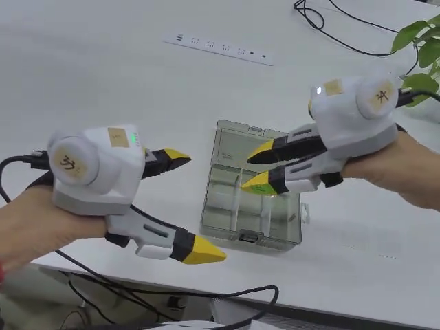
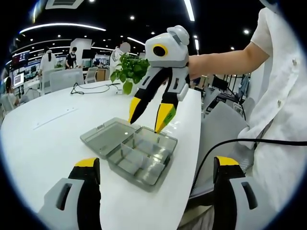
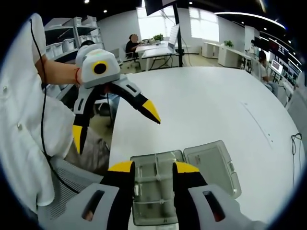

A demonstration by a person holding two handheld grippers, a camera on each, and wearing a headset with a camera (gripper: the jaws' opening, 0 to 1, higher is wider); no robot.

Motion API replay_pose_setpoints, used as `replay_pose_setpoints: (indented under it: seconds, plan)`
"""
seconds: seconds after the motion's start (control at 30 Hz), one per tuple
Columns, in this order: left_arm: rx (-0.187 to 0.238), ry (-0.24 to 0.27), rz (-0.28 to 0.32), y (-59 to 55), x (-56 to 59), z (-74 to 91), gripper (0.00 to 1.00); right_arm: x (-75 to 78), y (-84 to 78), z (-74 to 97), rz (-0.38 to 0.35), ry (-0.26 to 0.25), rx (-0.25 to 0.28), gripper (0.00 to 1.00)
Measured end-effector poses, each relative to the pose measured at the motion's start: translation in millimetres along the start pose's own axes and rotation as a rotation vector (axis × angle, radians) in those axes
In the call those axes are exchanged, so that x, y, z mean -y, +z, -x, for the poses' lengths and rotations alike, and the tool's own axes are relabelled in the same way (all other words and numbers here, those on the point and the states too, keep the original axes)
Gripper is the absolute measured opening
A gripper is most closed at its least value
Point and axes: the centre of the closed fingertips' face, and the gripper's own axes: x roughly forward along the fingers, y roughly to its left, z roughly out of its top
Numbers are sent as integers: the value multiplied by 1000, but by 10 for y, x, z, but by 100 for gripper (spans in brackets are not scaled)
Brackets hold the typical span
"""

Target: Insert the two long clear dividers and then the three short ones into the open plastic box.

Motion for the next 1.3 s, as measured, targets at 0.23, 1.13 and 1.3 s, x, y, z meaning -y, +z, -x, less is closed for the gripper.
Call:
replay_pose_setpoints:
  seconds: [0.23, 1.13, 1.3]
  plan:
    - [-3, 2, -3, 7, -2, 14, 100, 8, -138, 222, -3, -27, -5, 43]
    - [-12, 0, -6, 10, -11, 14, 100, 115, -1505, 869, -36, -98, -247, 64]
    - [-16, 1, -4, 4, -16, 14, 100, 137, -1780, 877, 4, -89, -348, 63]
